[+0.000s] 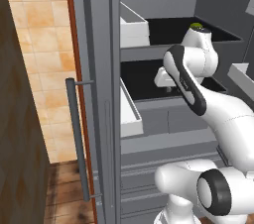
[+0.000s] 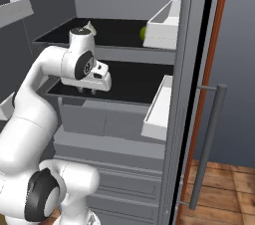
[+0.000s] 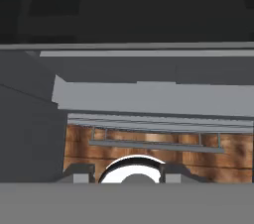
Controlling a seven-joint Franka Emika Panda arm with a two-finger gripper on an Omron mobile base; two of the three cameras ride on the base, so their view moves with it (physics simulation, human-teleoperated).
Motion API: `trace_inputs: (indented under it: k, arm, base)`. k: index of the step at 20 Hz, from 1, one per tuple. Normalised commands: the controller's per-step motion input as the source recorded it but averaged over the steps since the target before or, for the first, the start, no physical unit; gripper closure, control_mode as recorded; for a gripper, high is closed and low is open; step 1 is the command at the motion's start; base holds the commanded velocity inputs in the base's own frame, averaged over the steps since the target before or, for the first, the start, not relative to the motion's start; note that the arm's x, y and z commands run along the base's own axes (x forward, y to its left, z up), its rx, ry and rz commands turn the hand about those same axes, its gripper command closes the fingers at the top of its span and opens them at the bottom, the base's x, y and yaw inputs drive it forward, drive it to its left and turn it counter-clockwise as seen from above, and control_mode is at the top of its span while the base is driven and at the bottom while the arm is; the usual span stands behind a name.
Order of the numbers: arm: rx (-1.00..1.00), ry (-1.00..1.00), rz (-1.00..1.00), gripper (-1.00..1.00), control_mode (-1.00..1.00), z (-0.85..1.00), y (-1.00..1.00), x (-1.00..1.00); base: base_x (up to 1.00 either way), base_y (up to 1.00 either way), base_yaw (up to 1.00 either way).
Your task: Grab the garlic and lime from the fridge, place them in the blender, close the lid, and turn on the blender to create a marinade.
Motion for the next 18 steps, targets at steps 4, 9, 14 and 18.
trace_inputs:
  k: [4, 9, 14, 18]
  arm:
    - [-0.01, 0.03, 0.00, -1.00, -1.00, -0.17, 0.00, 0.00]
    - [-0.09, 0.02, -0.02, -1.00, -1.00, -0.38, 0.01, 0.17]
    - [-0.02, -0.11, -0.05, -1.00, -1.00, 0.21, 0.01, 0.48]
    - [-0.09, -0.21, -0.01, -1.00, -1.00, 1.00, 0.14, 0.26]
  base:
    - [0.00, 0.00, 0.00]
    - [0.00, 0.00, 0.00]
    - [0.00, 0.00, 0.00]
    - [0.00, 0.00, 0.00]
